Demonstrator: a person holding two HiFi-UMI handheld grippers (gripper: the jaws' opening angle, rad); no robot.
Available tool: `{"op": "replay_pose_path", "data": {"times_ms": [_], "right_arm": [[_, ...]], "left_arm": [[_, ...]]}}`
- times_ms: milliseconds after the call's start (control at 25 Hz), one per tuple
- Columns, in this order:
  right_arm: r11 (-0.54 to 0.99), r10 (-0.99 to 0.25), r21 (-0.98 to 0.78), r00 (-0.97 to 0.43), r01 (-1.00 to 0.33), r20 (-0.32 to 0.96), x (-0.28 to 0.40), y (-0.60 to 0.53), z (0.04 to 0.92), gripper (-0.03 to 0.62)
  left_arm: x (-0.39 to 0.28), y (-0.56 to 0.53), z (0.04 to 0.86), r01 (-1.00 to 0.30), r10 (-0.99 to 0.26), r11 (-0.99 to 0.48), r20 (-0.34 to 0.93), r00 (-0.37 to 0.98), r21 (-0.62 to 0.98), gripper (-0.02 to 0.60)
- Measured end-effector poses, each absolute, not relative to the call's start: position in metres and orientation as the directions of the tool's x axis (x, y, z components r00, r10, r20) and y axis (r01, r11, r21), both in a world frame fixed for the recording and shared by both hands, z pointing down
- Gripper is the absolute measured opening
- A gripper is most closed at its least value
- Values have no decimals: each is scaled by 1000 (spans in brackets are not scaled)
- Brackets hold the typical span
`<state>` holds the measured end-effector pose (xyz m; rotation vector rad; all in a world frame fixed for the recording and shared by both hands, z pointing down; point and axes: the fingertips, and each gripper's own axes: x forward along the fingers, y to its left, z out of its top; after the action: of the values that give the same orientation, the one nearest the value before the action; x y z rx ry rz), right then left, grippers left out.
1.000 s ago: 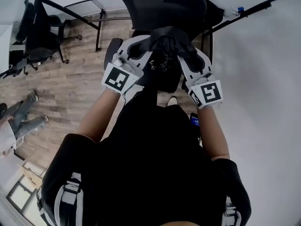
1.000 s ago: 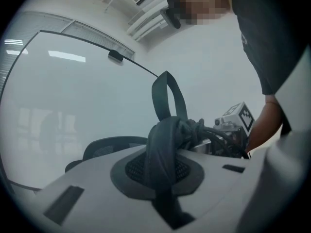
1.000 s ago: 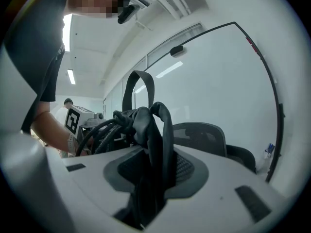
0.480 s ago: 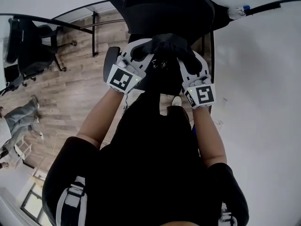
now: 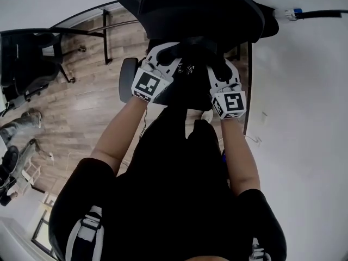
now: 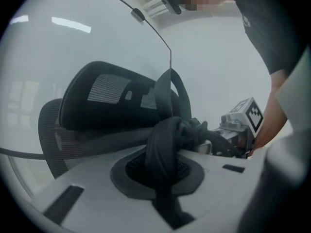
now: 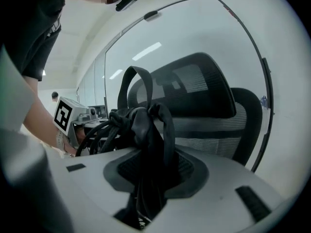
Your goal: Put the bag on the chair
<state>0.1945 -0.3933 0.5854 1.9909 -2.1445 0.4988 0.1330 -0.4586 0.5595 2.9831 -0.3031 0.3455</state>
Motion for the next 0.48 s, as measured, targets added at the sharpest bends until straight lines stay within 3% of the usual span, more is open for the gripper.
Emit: {"op": "replay_pose_path", "data": {"times_ms": [480], "right_arm": [[-25, -886, -183, -64, -983, 460, 211, -422, 685, 115]], "left_arm": [[150, -488, 664, -196, -125, -965, 356, 926, 172, 38]]}}
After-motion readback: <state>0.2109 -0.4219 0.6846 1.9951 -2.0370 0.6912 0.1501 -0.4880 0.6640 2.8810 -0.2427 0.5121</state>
